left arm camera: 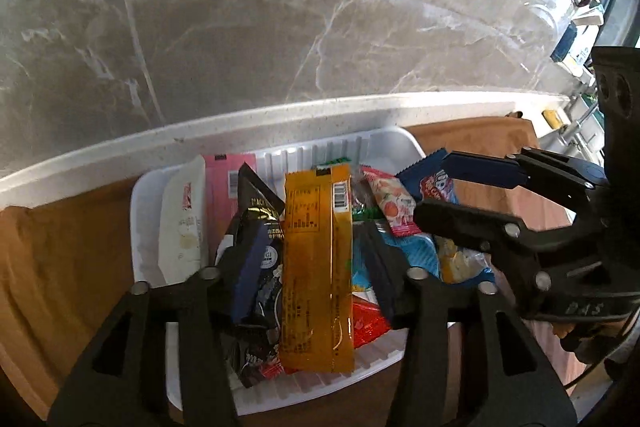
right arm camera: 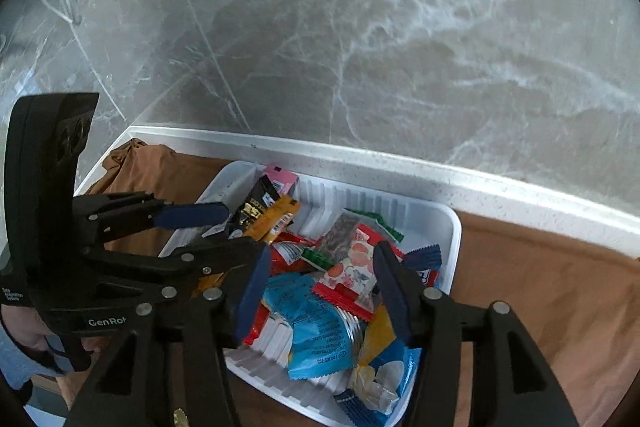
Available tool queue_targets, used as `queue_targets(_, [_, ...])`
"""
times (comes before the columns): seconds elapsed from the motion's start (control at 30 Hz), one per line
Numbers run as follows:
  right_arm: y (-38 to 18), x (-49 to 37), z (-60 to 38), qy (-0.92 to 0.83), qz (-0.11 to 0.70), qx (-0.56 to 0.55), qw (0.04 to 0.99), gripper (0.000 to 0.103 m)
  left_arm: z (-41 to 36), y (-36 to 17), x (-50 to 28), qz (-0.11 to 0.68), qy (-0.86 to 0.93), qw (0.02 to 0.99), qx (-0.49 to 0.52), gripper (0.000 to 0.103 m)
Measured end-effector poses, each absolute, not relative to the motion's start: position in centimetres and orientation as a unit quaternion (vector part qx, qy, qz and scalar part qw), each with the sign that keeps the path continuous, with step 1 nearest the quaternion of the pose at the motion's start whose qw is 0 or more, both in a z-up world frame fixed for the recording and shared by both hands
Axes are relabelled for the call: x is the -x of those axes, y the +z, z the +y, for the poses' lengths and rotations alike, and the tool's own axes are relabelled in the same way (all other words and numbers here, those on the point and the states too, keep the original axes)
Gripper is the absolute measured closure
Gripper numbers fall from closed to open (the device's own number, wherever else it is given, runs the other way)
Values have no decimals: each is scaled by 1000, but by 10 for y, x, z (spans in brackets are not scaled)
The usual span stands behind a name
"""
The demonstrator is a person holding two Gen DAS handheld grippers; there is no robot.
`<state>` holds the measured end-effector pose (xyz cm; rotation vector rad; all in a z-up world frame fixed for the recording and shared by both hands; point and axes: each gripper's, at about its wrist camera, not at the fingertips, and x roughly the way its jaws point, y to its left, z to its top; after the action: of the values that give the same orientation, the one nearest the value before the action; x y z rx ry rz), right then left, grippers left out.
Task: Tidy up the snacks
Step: 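Carry both packets into the white tray and open both tools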
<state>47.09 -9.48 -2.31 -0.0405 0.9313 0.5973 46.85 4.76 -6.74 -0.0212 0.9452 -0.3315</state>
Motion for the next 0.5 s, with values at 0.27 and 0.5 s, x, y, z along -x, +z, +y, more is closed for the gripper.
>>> queue_targets(0.27, [-4, -451, -95, 284, 418, 37, 862, 39, 50, -46, -443, 431, -162, 887, 22, 51])
queue_targets(0.5, [7, -428, -100, 290, 412, 41, 863, 38, 55, -28, -399, 423, -167, 890, 26, 51])
